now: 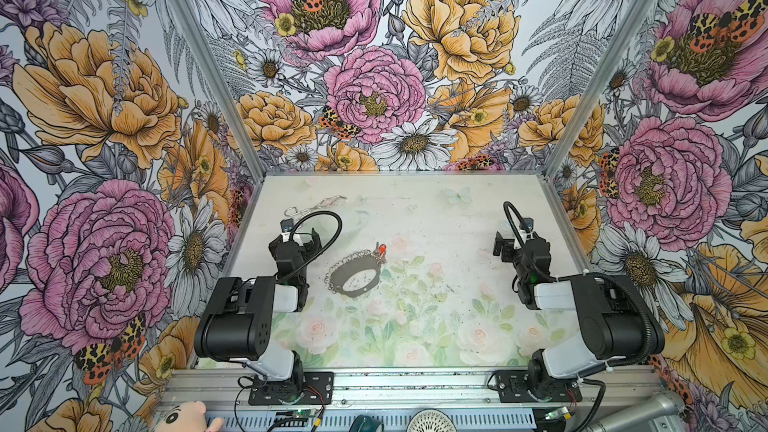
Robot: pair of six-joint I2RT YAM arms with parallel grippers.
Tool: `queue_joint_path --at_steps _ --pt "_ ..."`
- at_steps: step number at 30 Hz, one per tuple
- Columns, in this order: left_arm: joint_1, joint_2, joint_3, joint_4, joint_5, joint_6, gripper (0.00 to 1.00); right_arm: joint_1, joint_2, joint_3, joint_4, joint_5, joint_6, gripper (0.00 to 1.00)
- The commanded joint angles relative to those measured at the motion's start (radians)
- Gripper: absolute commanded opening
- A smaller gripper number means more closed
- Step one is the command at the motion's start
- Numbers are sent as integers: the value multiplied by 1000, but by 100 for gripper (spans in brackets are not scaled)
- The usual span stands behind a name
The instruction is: Put the keys on the keyring
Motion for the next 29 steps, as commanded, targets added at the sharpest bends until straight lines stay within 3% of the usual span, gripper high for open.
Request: queue_joint_path --at_steps 1,29 --pt "-8 0 10 50 -19 -13 99 0 -7 19 17 32 41 99" --pt "-24 -1 14 46 -34 2 99 5 -3 19 22 43 40 99"
